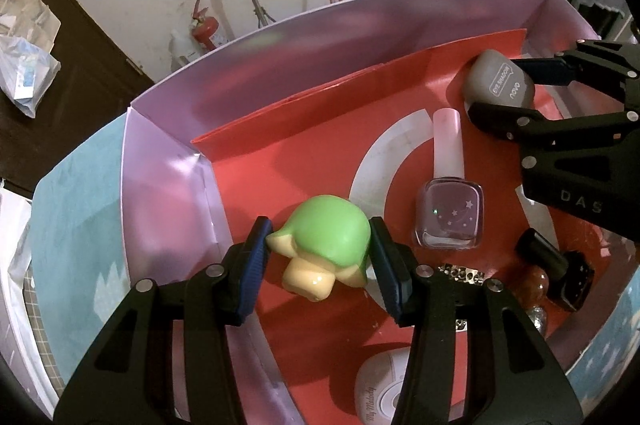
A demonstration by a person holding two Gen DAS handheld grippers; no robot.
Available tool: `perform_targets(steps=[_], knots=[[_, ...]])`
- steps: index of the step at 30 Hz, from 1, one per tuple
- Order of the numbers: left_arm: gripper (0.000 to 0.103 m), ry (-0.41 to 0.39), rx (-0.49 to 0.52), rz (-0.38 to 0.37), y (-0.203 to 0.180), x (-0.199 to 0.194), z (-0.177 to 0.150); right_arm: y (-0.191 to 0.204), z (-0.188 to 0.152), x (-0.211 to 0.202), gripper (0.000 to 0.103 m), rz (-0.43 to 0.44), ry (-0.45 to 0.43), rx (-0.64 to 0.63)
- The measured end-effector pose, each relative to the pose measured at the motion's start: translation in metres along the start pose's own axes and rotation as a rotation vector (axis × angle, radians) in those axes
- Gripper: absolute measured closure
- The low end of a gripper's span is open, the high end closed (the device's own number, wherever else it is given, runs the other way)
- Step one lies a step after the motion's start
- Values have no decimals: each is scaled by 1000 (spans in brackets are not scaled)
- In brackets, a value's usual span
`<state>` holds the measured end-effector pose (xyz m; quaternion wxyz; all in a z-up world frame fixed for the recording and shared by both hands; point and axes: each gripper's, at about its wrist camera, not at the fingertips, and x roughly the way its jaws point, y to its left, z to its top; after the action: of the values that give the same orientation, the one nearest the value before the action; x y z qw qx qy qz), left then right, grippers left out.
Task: Organize rigid objects
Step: 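Carry the turtle and eyeshadow case into the pink box and open both tools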
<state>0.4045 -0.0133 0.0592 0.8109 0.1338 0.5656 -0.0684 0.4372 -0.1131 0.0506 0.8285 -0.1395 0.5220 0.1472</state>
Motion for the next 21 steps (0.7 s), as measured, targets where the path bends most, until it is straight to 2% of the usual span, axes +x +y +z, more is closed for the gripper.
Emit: perform_targets(steps=[11, 21], knots=[[49, -21, -4, -18, 0, -7, -2, -2, 1, 1, 48, 6, 4, 9], [41, -82, -46, -26, 10, -24, -2, -4, -5, -13, 44, 12, -14, 22]])
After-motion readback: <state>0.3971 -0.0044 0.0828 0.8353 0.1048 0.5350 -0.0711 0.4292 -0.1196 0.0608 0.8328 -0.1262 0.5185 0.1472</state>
